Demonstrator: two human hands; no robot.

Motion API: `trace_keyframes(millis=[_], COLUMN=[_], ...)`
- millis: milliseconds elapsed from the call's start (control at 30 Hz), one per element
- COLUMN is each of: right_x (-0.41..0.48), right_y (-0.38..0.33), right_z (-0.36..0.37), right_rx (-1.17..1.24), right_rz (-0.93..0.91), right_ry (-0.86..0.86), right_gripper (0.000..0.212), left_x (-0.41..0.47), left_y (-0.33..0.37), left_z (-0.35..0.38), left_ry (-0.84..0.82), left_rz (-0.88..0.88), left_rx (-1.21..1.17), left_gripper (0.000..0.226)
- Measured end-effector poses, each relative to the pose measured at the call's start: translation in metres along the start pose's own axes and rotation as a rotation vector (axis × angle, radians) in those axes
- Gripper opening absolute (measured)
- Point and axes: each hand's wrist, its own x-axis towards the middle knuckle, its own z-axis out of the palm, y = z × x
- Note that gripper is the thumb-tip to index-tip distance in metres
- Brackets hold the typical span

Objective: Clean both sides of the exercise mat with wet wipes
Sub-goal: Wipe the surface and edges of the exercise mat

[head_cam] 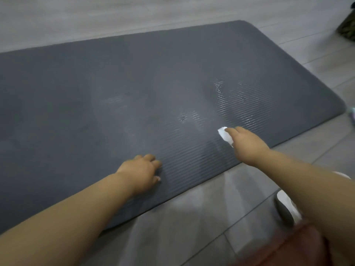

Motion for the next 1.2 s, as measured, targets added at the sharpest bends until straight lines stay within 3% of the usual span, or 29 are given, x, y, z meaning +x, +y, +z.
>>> trace_keyframes(millis=[167,267,400,533,600,633,700,767,833,900,1000,1067,1133,1200], right_x=[0.018,0.014,-0.014,-0.037,-0.026,-0.017,0.004,0.013,0.012,0.0,-0.03,-0.016,0.018,0.054], right_y=[0.021,-0.01,-0.068,-0.092,-0.078,-0.062,-0.016,0.011,-0.002,-0.051,-0.118,-0.111,-0.083,-0.043], right_z=[0.057,0.09,0.116,0.101,0.094,0.094,0.095,0.095,0.095,0.098,0.111,0.108,0.097,0.08], right_rx=[0.306,0.47,0.45,0.362,0.311,0.311,0.303,0.315,0.361,0.428,0.437,0.321,0.316,0.341], right_rz=[0.384,0.448,-0.016,-0.45,-0.497,-0.437,-0.084,0.285,0.428,0.258,-0.363,-0.562,-0.359,0.089], right_ry=[0.11,0.162,0.288,0.001,0.027,0.123,0.253,0.215,0.223,0.241,0.15,0.161,0.293,0.356], right_gripper=[0.047,0.05,0.048,0.039,0.037,0.038,0.046,0.04,0.032,0.034,0.031,0.017,0.021,0.026], left_x=[0.042,0.056,0.058,0.054,0.052,0.05,0.047,0.043,0.041,0.039,0.039,0.038,0.036,0.035], left_y=[0.002,0.002,-0.001,-0.007,-0.011,-0.014,-0.02,-0.024,-0.024,-0.024,-0.023,-0.028,-0.037,-0.049], left_z=[0.004,0.008,0.014,0.015,0.015,0.015,0.016,0.017,0.02,0.021,0.02,0.018,0.014,0.009], left_ry=[0.072,0.091,0.163,0.155,0.138,0.136,0.146,0.158,0.174,0.187,0.159,0.127,0.099,0.084], left_rz=[-0.118,-0.162,-0.165,-0.148,-0.123,-0.107,-0.091,-0.094,-0.09,-0.086,-0.085,-0.088,-0.09,-0.094], left_rx=[-0.082,-0.032,-0.002,-0.01,-0.017,-0.023,-0.039,-0.058,-0.059,-0.06,-0.072,-0.055,-0.018,0.04], left_gripper=[0.068,0.072,0.072,0.072,0.07,0.069,0.069,0.07,0.069,0.069,0.07,0.07,0.069,0.068])
